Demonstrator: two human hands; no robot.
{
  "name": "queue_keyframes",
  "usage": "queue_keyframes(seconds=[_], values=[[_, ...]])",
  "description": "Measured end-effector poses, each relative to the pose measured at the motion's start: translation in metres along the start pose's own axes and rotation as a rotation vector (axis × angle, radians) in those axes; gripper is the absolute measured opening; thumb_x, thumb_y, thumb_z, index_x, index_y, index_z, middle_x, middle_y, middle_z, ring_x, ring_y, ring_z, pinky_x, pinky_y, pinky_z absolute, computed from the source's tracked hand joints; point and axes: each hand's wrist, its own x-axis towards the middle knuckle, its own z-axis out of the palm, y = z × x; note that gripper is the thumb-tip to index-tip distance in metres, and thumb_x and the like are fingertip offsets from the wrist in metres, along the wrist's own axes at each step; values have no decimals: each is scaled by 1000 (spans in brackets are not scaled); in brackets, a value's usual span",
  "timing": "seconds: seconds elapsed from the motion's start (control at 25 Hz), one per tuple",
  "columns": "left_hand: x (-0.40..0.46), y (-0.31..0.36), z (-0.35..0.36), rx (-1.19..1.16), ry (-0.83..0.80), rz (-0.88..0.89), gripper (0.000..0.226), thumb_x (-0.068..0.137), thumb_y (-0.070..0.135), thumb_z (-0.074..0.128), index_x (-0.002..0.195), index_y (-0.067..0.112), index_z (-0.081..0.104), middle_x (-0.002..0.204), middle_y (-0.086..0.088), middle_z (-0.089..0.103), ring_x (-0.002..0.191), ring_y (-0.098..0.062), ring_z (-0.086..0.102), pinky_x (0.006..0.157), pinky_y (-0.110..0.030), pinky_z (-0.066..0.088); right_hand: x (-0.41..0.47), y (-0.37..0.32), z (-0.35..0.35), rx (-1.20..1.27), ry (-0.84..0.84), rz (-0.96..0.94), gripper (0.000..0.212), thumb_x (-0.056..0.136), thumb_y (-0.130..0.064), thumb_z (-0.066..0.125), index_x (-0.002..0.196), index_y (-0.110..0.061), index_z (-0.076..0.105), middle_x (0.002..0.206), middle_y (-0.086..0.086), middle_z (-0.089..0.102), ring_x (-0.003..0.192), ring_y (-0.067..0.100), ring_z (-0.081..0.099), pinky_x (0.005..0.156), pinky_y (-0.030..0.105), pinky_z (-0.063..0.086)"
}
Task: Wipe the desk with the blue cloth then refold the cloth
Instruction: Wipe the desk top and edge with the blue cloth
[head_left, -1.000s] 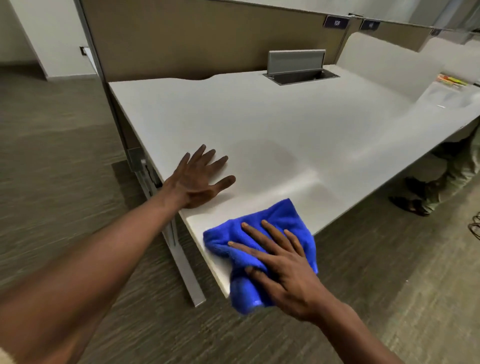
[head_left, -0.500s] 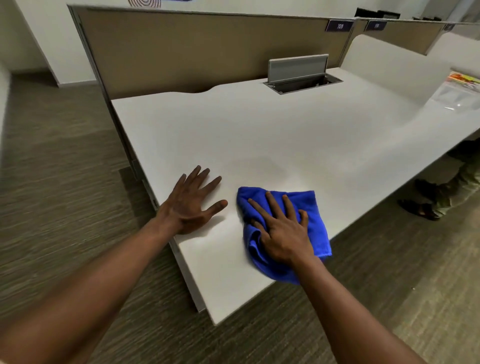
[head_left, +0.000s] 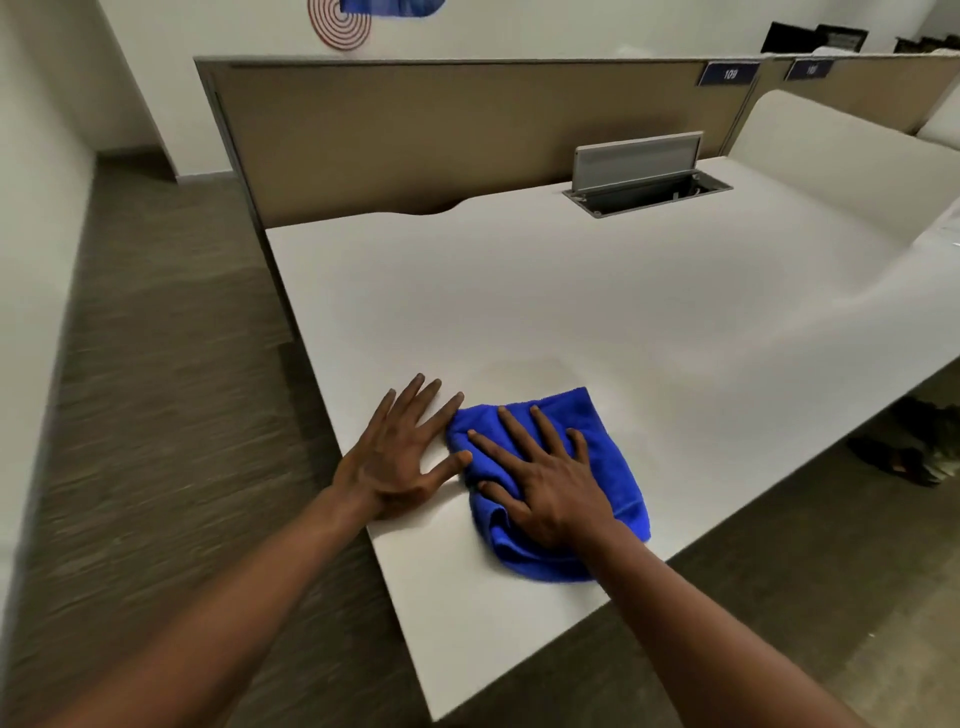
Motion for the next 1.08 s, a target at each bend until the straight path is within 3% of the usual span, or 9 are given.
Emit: queue_keyframes(seconds=[0.28, 0.48, 0.76, 0.84, 0.96, 1.08], values=[[-1, -1, 4, -17, 123, 21, 83, 97, 77, 32, 164, 36, 5, 174, 1, 1, 160, -16, -6, 130, -45, 6, 75, 17, -14, -45, -32, -125, 61, 99, -74, 15, 152, -65, -15, 173, -17, -13, 161, 24, -14, 124, 62, -6], [-1, -2, 5, 34, 105, 13, 84, 98, 73, 38, 165, 32, 7, 174, -4, 2, 161, -22, -3, 128, -47, 6, 111, 22, -19, -9, -22, -110, 66, 95, -78, 7, 158, -60, -3, 173, -17, -9, 161, 22, -12, 126, 61, -3], [-1, 4, -8, -13, 56, -25, 81, 101, 69, 34, 165, 30, 4, 174, -1, -2, 161, -21, -2, 129, -50, 12, 67, 20, -18, 40, -30, -47, 67, 94, -82, 3, 156, -61, -11, 172, -18, -16, 160, 21, -17, 127, 58, -6], [-1, 5, -9, -3, 35, -42, 82, 100, 69, 34, 165, 31, 2, 174, 0, -5, 160, -20, -4, 129, -51, 13, 30, 23, -7, 43, -11, -56, 68, 96, -82, 11, 158, -59, -7, 173, -17, -13, 160, 21, -16, 127, 56, -7], [-1, 5, -7, 36, 15, -43, 83, 99, 71, 33, 165, 32, 2, 174, 1, -8, 160, -20, -6, 129, -49, 10, -12, 49, 0, -8, -13, -193, 67, 101, -76, 23, 162, -52, 6, 175, -14, -2, 162, 22, -7, 124, 55, -2], [-1, 4, -5, 59, 6, -44, 83, 98, 73, 33, 165, 33, 4, 174, 1, -6, 161, -22, -4, 129, -45, 5, 8, 94, -15, -24, -79, -402, 62, 104, -71, 20, 161, -54, 5, 174, -18, -6, 162, 18, -10, 126, 51, -6]])
